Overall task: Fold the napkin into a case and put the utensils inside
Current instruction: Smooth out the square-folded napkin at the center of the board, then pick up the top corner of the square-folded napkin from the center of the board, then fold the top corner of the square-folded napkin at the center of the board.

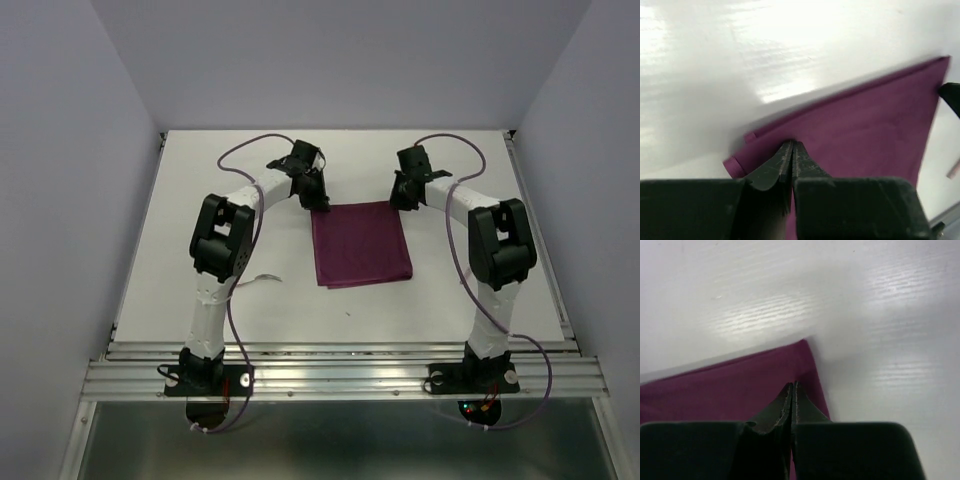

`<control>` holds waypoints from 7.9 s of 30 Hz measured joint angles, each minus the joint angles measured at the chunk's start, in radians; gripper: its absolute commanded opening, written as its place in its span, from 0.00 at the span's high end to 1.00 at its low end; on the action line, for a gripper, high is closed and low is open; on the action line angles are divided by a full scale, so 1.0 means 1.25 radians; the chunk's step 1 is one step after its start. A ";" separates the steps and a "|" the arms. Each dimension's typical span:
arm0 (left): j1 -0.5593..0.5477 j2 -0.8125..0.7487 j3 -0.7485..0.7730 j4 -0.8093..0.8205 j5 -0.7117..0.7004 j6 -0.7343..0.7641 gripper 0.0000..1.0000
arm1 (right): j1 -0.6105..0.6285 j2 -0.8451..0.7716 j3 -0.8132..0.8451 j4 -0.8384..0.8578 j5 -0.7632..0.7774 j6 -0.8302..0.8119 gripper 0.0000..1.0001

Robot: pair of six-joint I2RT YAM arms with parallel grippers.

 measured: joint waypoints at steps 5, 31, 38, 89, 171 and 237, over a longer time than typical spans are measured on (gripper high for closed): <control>0.005 0.076 0.049 -0.014 -0.028 0.006 0.89 | -0.021 0.090 0.055 0.004 -0.001 -0.001 0.99; 0.006 -0.075 -0.103 -0.020 -0.117 0.044 0.89 | 0.043 -0.383 -0.486 0.017 -0.096 0.065 0.99; 0.006 -0.038 -0.109 -0.010 -0.114 0.044 0.89 | 0.043 -0.384 -0.540 0.027 -0.115 0.088 0.99; 0.007 -0.009 0.018 -0.069 -0.186 0.044 0.56 | 0.141 -0.426 -0.425 -0.006 -0.026 0.081 0.69; 0.220 -0.469 -0.349 -0.059 -0.222 0.027 0.49 | 0.573 -0.019 -0.094 -0.031 0.131 0.007 0.75; 0.220 -0.469 -0.352 -0.051 -0.179 0.041 0.49 | 0.204 -0.020 0.007 0.053 0.187 -0.028 0.99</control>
